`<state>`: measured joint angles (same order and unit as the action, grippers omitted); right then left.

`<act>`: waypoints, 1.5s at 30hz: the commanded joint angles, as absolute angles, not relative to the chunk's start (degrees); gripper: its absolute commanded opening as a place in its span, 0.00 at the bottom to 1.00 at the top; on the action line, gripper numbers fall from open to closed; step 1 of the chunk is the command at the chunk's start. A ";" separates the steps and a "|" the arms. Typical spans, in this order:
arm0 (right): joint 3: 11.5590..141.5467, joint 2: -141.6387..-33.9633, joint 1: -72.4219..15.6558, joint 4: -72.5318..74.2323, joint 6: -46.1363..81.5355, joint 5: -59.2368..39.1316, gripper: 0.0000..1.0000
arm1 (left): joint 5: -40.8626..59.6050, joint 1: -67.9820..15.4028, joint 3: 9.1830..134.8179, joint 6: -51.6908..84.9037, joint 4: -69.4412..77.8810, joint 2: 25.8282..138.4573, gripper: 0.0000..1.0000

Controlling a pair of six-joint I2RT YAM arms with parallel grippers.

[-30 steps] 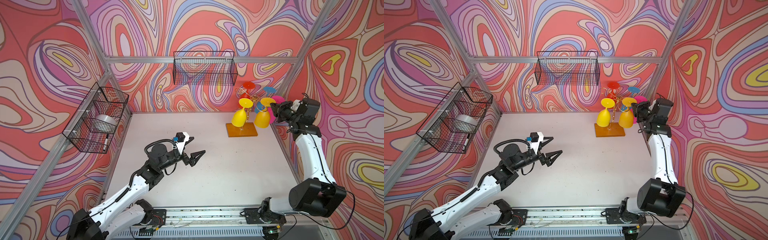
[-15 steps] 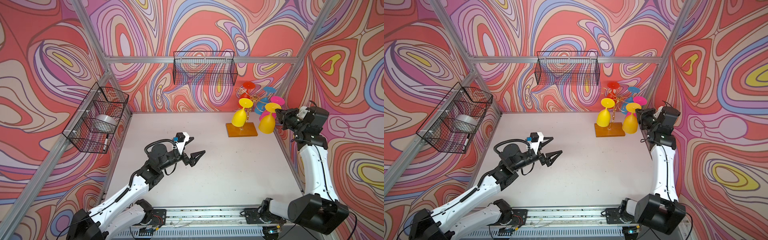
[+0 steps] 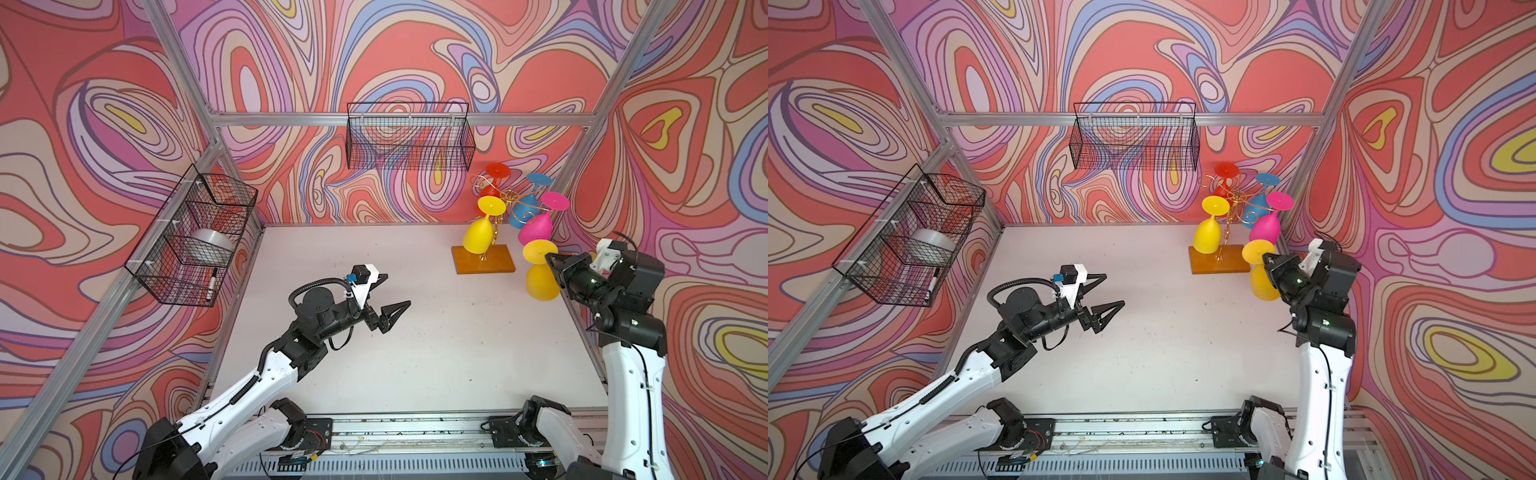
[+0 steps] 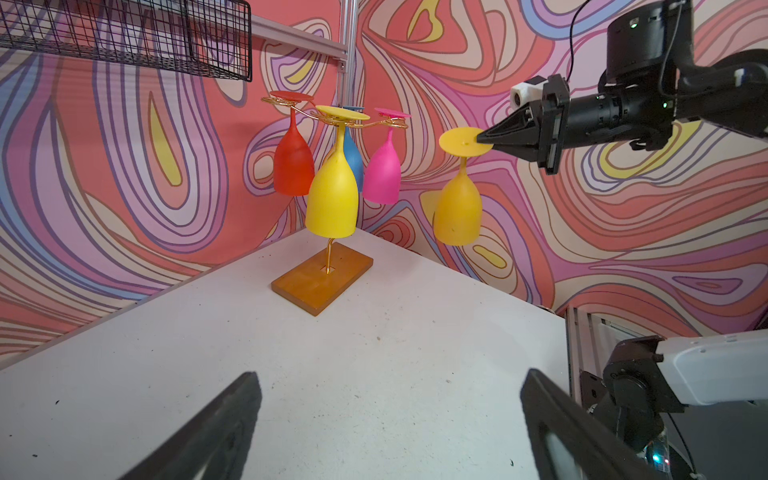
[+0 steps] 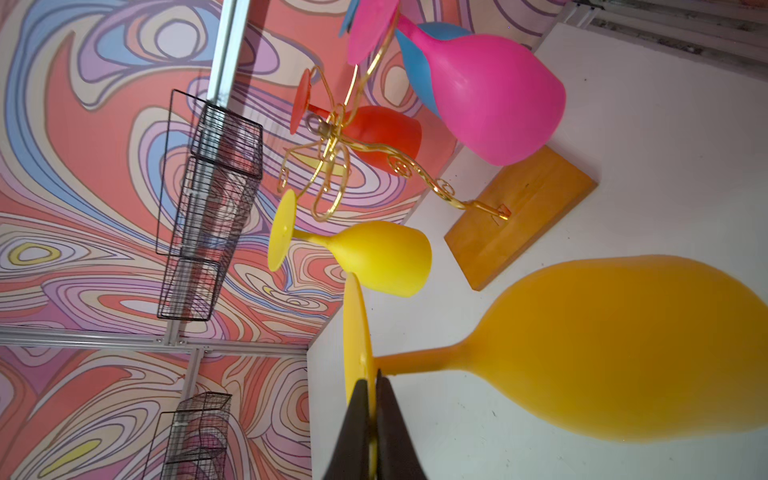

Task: Take the wine glass off the wine glass rack
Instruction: 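Slide the orange-yellow glass off the rack arm, pulling toward the robot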

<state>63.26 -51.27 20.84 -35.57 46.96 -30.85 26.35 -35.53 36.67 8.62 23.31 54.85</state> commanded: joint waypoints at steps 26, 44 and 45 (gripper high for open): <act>42.66 -32.11 9.84 -36.36 38.36 -33.35 0.00 | 5.64 -34.45 38.90 5.15 17.76 54.12 1.00; 37.89 -34.77 5.70 -27.86 40.12 -34.83 0.00 | -3.86 -34.10 43.02 10.13 2.95 49.76 1.00; 37.61 -35.11 4.65 -27.24 40.33 -34.23 0.00 | -4.42 -34.10 43.07 10.35 1.80 49.45 1.00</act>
<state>38.65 -34.61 6.61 -30.59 39.75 -34.81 -1.28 -34.44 41.50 8.40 6.76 50.85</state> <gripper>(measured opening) 0.049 0.999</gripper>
